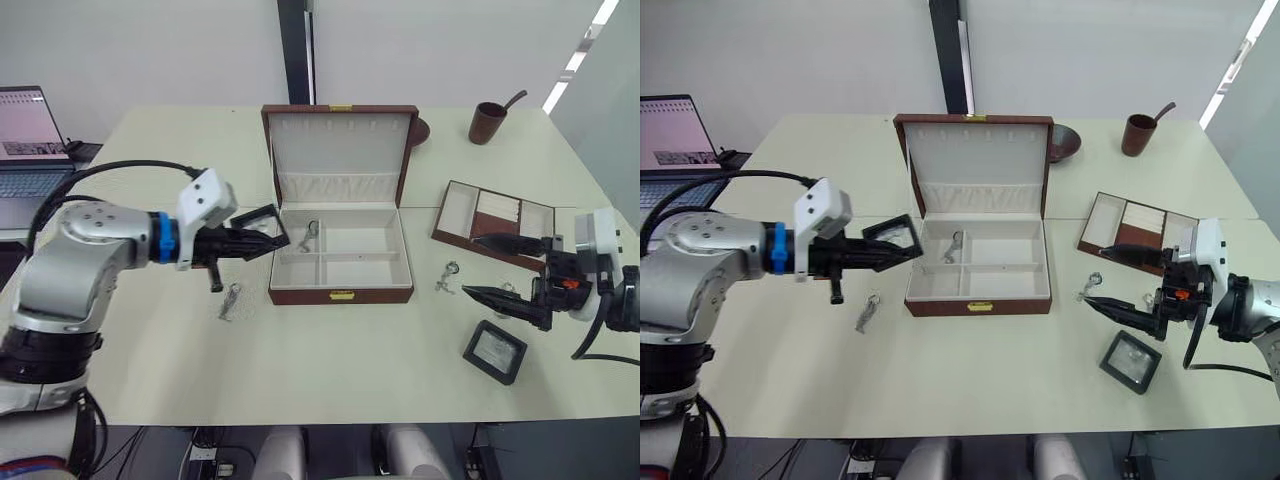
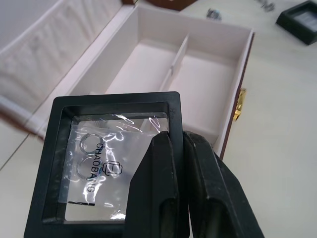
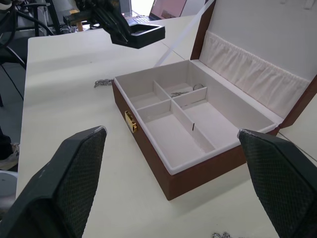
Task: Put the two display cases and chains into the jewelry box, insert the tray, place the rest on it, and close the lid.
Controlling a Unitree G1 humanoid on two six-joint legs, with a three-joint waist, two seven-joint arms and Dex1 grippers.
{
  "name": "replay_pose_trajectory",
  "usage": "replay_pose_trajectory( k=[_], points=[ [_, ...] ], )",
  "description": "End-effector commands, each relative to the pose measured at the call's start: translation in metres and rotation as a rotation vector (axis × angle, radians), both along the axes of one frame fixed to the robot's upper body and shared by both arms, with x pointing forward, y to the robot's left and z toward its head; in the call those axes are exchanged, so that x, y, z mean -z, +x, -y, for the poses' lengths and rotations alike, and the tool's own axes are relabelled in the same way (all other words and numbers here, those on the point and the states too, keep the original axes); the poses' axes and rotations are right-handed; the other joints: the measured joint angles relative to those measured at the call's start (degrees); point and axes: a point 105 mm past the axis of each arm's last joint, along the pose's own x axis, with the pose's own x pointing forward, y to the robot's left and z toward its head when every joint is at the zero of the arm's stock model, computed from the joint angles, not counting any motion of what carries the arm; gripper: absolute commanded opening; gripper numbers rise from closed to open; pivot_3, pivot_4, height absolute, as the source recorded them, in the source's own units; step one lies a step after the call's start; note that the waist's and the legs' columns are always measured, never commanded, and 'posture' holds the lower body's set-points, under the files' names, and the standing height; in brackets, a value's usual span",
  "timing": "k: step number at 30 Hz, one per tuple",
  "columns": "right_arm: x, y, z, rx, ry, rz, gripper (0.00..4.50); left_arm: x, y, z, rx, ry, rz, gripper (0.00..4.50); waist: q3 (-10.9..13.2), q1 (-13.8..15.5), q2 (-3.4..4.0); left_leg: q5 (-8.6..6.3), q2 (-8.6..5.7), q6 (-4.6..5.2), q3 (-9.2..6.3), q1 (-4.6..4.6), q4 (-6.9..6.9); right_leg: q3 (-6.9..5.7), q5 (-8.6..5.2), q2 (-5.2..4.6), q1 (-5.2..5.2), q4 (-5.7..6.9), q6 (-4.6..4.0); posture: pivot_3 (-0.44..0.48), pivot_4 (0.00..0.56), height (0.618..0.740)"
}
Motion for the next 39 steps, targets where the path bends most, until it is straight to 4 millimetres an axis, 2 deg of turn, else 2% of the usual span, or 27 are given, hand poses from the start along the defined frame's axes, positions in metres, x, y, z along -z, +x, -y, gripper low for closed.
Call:
replay_pose_trajectory(
  k=[1,3,7,11,15,18,22,31,39],
  points=[
    [-0.006,-0.005,-0.002,0.013,-0.004,0.052,4.5,-0.009,0.005,0.026,0.055,-0.012,0.049,0.02,0.0,0.0,0.0,0.0,0.0,0.0,0.0,0.0,0.0,0.0,0.0,0.01,0.0,0.0,0.0,0.0,0.15,0.74],
    [-0.006,-0.006,-0.004,0.027,0.006,0.061,4.5,-0.006,0.005,0.045,0.12,-0.006,0.045,0.02,0.0,0.0,-0.01,0.0,0.0,0.0,-0.03,-0.02,0.02,-0.02,0.0,0.03,0.01,0.0,0.0,0.0,0.15,0.74],
    [-0.004,-0.01,-0.006,0.057,0.014,0.073,4.5,0.005,0.019,0.07,0.202,0.046,0.06,0.02,0.0,0.0,-0.01,0.0,-0.02,0.0,-0.01,-0.02,0.03,0.02,0.0,0.03,0.01,0.0,0.0,0.0,0.15,0.74],
    [-0.002,-0.015,-0.008,0.082,0.014,0.075,4.5,0.02,0.036,0.082,0.247,0.133,0.077,0.02,0.0,-0.1,0.0,0.0,-0.02,0.0,-0.01,0.0,0.02,0.04,0.0,0.06,0.0,0.01,-0.01,0.0,0.15,0.74],
    [-0.001,-0.019,-0.008,0.098,0.014,0.075,4.5,0.024,0.047,0.086,0.256,0.153,0.094,0.02,0.0,-0.2,0.0,0.0,-0.01,0.0,0.0,0.0,0.02,0.06,0.0,0.08,-0.01,0.01,-0.01,0.0,0.15,0.74],
    [0.003,-0.025,-0.006,0.133,0.013,0.072,4.5,0.03,0.065,0.1,0.258,0.186,0.107,0.02,0.0,0.3,-0.01,0.0,-0.02,0.0,-0.02,-0.02,0.04,0.04,0.0,0.09,0.0,0.01,-0.01,0.0,0.15,0.74],
    [0.004,-0.03,-0.005,0.16,0.016,0.073,4.5,0.026,0.076,0.117,0.267,0.178,0.133,0.02,0.0,0.4,-0.02,0.0,-0.11,0.0,-0.04,-0.12,0.07,0.1,0.0,0.06,0.01,-0.06,0.01,0.0,0.15,0.74],
    [0.004,-0.032,-0.004,0.196,0.021,0.081,4.5,0.047,0.088,0.121,0.279,0.228,0.112,0.02,0.0,-0.2,-0.02,0.01,-0.07,0.01,-0.06,-0.07,0.06,0.12,0.0,0.13,-0.01,0.02,0.01,0.0,0.15,0.74],
    [0.003,-0.034,-0.003,0.205,0.024,0.081,4.5,0.054,0.09,0.123,0.283,0.226,0.106,0.02,0.0,0.0,-0.02,0.01,-0.09,0.01,-0.08,-0.14,0.06,0.11,0.0,0.12,-0.01,-0.03,0.01,0.0,0.15,0.74]
  ],
)
